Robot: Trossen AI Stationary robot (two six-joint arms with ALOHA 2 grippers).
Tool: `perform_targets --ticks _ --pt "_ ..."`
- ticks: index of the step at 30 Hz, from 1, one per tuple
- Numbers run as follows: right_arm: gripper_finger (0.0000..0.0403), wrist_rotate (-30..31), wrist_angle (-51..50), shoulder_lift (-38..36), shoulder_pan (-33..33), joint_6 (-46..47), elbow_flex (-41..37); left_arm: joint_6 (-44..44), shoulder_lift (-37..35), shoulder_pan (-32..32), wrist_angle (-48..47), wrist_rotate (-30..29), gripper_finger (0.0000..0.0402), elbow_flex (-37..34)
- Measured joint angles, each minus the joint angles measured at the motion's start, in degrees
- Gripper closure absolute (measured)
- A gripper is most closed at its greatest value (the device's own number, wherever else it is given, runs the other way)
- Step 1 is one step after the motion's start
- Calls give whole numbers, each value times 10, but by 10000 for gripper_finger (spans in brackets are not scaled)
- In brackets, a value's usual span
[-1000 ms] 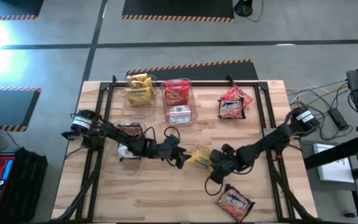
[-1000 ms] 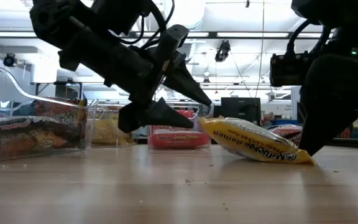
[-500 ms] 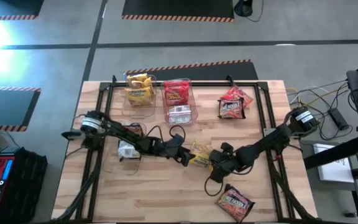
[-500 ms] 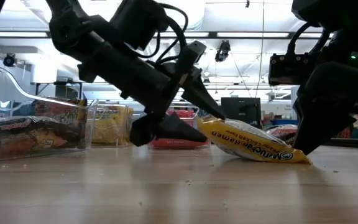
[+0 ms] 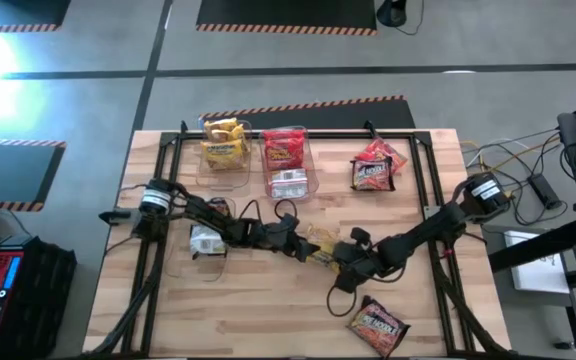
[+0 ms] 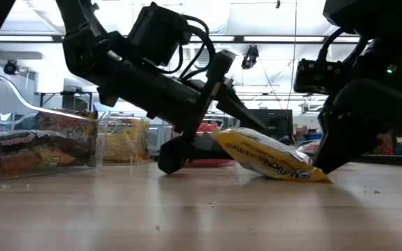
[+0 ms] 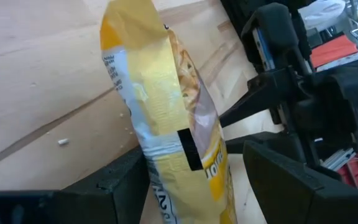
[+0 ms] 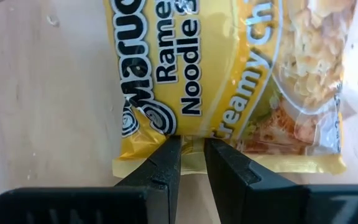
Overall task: Sort Maruchan noodles
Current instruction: Put the yellow noodle pack into the top left transparent bin
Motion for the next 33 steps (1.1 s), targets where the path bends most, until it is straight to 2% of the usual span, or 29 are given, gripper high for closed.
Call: perform_targets --ticks 8,13,17,22,26,29,33 --pt "335 22 14 0 0 -27 1 0 0 0 5 5 179 0" --pt "335 46 15 0 0 -48 4 -2 0 0 8 15 221 0" --pt "335 41 16 0 0 -59 14 0 -1 3 7 27 263 0" --pt "335 -54 19 -19 0 -60 38 19 -1 14 7 74 298 0" --pt "335 -117 -2 -54 5 -58 60 45 -4 25 6 115 288 0" --pt "333 -132 -44 -94 9 -48 84 67 -7 32 0 136 276 0" --pt "313 -130 -106 -156 9 -21 104 104 -14 34 -12 151 283 0"
